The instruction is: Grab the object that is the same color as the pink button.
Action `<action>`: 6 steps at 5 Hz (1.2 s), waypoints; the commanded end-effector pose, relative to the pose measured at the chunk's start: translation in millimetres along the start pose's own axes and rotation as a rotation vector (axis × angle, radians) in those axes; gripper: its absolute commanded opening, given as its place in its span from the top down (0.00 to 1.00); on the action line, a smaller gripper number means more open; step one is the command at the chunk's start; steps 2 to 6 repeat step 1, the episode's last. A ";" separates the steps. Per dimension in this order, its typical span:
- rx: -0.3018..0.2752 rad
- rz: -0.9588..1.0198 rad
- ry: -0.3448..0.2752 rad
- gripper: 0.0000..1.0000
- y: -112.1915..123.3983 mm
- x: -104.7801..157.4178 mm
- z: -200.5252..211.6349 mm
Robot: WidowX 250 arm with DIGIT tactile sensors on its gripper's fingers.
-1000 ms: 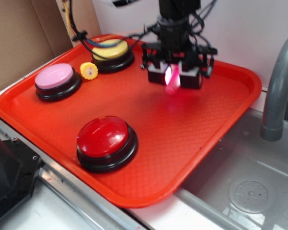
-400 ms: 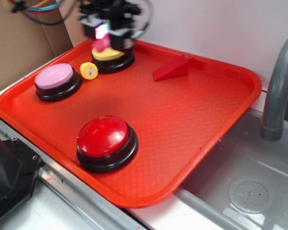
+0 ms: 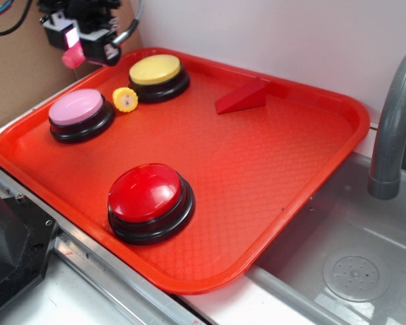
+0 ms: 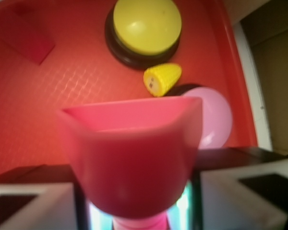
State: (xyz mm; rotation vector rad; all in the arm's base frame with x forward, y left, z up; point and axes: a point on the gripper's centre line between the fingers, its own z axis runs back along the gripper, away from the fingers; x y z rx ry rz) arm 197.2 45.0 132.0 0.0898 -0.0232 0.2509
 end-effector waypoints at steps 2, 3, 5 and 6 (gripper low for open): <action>0.009 0.094 -0.049 1.00 2.0 0.0 4.7; 0.009 0.094 -0.049 1.00 2.0 0.0 4.7; 0.009 0.094 -0.049 1.00 2.0 0.0 4.7; 0.009 0.094 -0.049 1.00 2.0 0.0 4.7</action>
